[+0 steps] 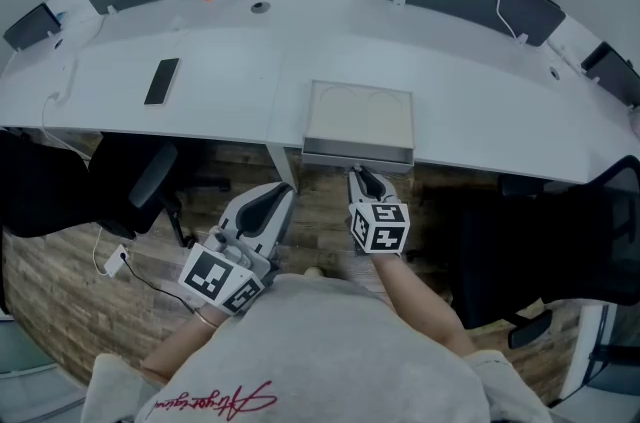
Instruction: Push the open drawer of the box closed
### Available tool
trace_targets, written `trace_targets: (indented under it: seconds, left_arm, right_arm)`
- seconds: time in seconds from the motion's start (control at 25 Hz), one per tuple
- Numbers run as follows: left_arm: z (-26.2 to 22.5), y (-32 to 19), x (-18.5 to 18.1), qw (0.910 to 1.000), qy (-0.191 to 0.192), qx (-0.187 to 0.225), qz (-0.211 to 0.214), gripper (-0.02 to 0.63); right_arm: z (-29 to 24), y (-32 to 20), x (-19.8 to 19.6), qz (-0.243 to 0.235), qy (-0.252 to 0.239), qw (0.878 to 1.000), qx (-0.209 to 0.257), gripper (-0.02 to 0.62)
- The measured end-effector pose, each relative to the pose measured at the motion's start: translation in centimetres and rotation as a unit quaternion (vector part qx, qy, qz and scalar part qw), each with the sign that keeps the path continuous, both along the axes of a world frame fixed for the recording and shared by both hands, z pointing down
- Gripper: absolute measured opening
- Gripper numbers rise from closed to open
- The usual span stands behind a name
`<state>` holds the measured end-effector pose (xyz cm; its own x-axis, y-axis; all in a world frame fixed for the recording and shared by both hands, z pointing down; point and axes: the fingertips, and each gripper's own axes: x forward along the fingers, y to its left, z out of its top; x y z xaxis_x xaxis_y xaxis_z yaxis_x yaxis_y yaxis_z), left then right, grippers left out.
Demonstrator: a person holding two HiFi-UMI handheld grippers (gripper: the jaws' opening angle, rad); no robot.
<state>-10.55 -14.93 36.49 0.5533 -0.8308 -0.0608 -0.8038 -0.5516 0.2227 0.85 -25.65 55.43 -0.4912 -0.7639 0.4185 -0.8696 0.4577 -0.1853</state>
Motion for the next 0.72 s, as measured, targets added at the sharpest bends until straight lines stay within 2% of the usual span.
trace_targets:
  seconds: [0.72]
  left_arm:
    - [0.15, -0.28, -0.70, 1.0000, 0.003, -0.002, -0.005, 0.037]
  right_arm:
    - [-0.02, -0.78, 0.01, 0.009, -0.002, 1.000, 0.002, 0.071]
